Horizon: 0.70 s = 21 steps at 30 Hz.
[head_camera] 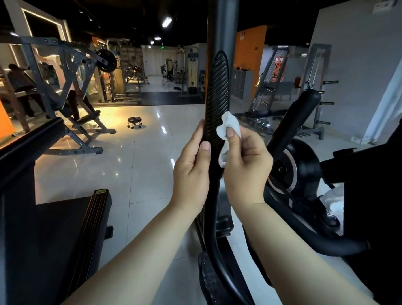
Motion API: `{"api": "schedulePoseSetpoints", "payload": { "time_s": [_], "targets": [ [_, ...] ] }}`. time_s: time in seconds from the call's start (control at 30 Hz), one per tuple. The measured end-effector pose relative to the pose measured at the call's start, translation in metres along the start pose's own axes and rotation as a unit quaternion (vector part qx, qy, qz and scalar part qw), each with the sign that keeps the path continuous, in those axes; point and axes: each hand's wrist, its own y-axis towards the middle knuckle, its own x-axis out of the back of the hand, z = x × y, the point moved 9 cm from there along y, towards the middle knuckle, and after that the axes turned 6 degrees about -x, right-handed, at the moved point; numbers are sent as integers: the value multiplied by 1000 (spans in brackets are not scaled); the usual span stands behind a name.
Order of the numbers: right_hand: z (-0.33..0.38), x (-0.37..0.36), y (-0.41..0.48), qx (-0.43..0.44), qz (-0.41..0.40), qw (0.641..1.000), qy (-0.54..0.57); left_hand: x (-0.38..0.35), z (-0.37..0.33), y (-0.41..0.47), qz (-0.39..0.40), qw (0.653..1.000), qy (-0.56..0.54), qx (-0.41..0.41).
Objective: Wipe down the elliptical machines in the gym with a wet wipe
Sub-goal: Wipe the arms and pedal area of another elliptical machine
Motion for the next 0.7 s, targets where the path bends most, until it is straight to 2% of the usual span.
{"api": "schedulePoseSetpoints", "payload": {
  "time_s": [0.23, 0.33, 0.4, 0.5, 0.6, 0.7],
  "targets": [
    [-13, 4, -29, 90, 39, 992, -85, -1, 7, -3, 4, 1000, -11, 9],
    [-29, 14, -38, 77, 50, 987, -134, 0, 5, -3, 7, 1000, 2, -6],
    [-25, 16, -35, 75, 43, 987, -132, 0, 7, -5, 4, 1000, -6, -1],
    [10, 3, -24, 133, 44, 984, -107, -3, 5, -6, -7, 1000, -19, 8],
    [26, -8, -20, 183, 35, 973, -139, -3, -12, 4, -13, 1000, -2, -26],
    [-2, 4, -26, 155, 20, 972, -177, -6, -32, 22, 8, 997, 19, -76]
  ]
}}
